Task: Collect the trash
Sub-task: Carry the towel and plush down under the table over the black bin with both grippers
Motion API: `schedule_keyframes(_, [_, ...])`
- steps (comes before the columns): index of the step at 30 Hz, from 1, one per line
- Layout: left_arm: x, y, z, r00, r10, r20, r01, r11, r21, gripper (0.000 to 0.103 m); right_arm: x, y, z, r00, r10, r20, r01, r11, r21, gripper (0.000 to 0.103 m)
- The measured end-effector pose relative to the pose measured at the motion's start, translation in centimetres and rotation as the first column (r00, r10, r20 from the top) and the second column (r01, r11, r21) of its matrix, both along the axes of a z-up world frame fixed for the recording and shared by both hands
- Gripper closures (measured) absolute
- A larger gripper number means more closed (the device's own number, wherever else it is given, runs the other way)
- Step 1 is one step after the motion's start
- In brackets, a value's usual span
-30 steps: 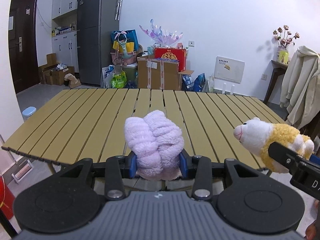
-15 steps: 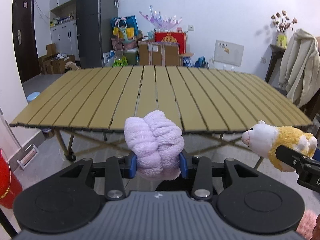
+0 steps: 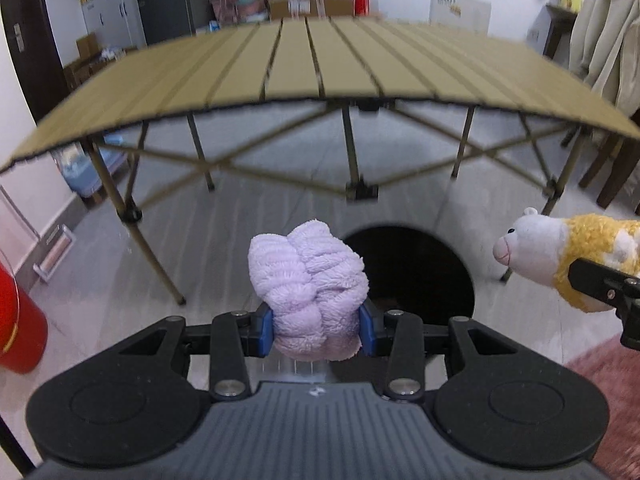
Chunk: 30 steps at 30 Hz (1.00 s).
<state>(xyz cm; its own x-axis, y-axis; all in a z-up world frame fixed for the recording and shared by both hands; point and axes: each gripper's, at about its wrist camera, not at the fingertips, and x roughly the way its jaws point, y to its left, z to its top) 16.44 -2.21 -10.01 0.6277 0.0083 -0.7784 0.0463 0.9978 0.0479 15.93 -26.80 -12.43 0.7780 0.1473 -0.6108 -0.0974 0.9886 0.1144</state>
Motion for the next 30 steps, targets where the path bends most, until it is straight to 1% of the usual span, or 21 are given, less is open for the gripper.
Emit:
schedule_keyframes(7, [0.6,0.2,-4.1,0.994,0.006,-0.105,-0.005,1.000,0.009,0.063,0.0,-0.3,-3.9,0.995,-0.020,-0.097,0.018,1.000,-0.013,0.009])
schedule_keyframes(12, [1.5,0.3,-6.8,0.985,0.010,-0.171,-0.008,1.000,0.012,0.063,0.5,-0.8,-5.5,0.989,-0.043,-0.143,0.039,0.999,-0.024,0.009])
schedule_keyframes(16, [2.3,0.2,-8.4,0.977,0.015,-0.215,-0.012,1.000,0.013,0.063,1.2,-1.5,-6.5,0.983,-0.069,-0.170,0.064,0.997,-0.039,0.009])
schedule_keyframes(22, [3.5,0.3,-9.6,0.967,0.028,-0.252,-0.026,1.000,0.008,0.063,2.6,-2.3,-7.9,0.972,-0.110,-0.207,0.098,0.993,-0.070,0.009])
schedule_keyframes(30, [5.0,0.1,-9.7,0.962,0.049,-0.267,-0.053,0.999,-0.010,0.063,5.0,-3.0,-8.8,0.965,-0.146,-0.217,0.130,0.988,-0.089,0.009])
